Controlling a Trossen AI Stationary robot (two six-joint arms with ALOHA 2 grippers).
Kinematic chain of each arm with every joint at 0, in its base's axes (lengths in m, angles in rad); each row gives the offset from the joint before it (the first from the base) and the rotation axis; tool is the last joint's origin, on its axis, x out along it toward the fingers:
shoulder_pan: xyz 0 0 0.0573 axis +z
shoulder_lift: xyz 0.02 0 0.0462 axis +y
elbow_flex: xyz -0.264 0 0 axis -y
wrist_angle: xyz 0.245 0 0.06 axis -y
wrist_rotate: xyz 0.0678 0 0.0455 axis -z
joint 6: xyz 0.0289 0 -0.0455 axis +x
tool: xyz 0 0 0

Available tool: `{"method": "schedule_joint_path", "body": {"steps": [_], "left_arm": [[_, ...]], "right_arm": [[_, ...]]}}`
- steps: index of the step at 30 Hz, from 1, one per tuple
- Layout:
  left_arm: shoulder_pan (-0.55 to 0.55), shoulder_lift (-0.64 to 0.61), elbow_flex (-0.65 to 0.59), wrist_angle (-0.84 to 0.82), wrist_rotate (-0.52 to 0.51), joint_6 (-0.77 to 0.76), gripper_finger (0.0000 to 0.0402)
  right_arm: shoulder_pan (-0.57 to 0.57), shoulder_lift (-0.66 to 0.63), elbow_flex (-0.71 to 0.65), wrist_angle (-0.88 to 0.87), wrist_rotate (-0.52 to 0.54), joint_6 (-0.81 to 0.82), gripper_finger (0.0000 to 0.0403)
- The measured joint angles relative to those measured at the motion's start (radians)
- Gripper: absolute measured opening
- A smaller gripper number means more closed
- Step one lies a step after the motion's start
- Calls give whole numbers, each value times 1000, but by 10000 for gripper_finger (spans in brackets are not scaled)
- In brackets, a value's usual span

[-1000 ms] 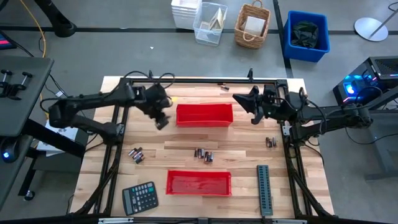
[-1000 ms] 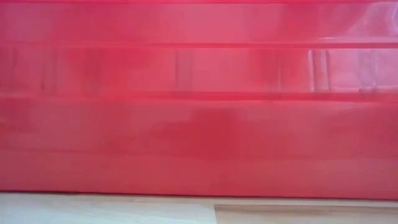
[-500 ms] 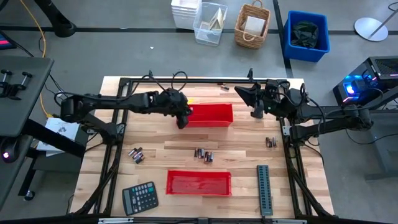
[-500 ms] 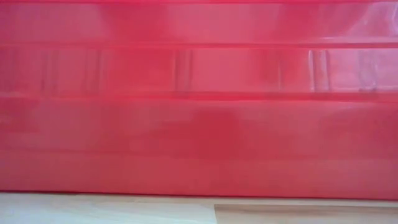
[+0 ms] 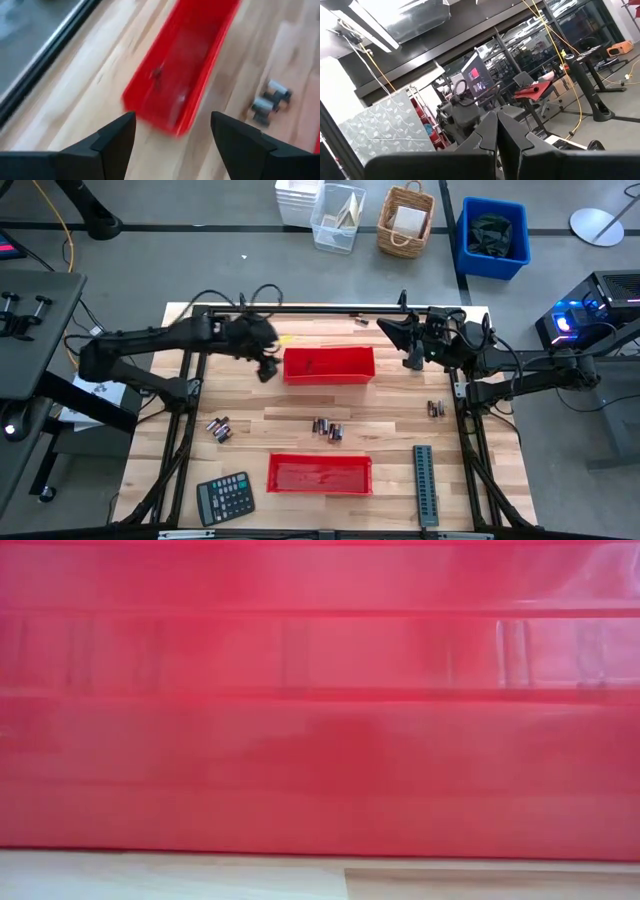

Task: Sort batteries
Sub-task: Put the silver battery into the top red bin

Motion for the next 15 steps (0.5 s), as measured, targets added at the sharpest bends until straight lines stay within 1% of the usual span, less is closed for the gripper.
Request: {"method": "schedule_joint_path", "body": {"steps": [2,6,10,12,15], "left_arm": [[-3,-40,-34,-103,20,-92,249],[-64,-89,-131,-268,141,-337,249],[-189,-93,-255,-350,207,-548,249],[-244,-79,-320,-375,270,-652,249],[-295,-45,-409,-377,355,-730,249]], "right_arm": [[0,0,0,-7,-16,19,0],[0,1,0,-27,-20,19,0],[0,2,0,-40,-21,18,0],[-2,2,0,-40,-20,17,0],[-2,2,0,-40,-18,18,0]]}}
